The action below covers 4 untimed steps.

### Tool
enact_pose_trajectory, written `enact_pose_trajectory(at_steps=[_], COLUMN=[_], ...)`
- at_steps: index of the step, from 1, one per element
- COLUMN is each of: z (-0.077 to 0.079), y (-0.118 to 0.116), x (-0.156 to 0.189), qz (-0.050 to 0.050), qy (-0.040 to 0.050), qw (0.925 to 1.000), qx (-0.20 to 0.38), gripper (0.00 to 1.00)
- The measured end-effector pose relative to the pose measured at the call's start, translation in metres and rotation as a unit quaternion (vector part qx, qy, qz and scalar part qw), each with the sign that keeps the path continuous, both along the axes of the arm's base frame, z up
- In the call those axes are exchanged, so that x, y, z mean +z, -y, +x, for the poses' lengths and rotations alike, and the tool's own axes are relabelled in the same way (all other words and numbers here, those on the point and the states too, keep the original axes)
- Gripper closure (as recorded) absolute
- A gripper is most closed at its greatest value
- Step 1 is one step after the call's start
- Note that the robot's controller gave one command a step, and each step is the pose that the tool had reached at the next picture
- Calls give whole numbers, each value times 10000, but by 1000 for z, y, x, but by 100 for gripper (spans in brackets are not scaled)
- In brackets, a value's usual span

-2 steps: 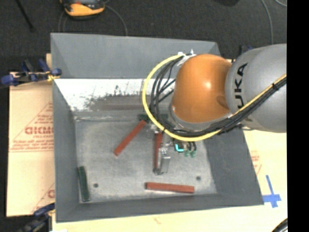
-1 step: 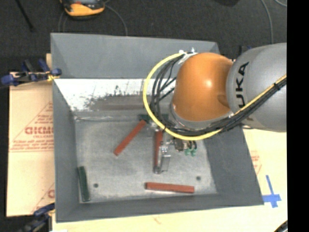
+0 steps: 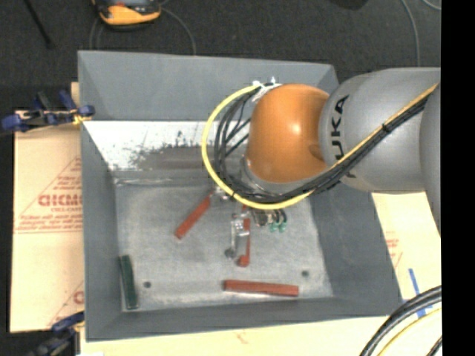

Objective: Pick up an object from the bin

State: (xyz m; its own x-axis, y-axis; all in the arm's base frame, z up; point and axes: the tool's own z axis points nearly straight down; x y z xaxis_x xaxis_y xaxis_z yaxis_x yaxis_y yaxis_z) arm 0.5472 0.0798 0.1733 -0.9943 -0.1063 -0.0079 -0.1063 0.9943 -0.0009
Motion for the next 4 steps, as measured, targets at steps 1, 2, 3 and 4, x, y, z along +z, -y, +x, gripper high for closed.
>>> enact_pose_trajectory(at_steps=[1,2,3,4], z=[37,62,97,64], y=[-3,-18,-42,-18], x=[-73,-96,-102,-95], qz=[15,-3,1,4], qy=[5,-10,2,-27], qw=[9983,10000,9961,10000], qx=[-576,-40,888,-36], gripper=[0,0,0,100])
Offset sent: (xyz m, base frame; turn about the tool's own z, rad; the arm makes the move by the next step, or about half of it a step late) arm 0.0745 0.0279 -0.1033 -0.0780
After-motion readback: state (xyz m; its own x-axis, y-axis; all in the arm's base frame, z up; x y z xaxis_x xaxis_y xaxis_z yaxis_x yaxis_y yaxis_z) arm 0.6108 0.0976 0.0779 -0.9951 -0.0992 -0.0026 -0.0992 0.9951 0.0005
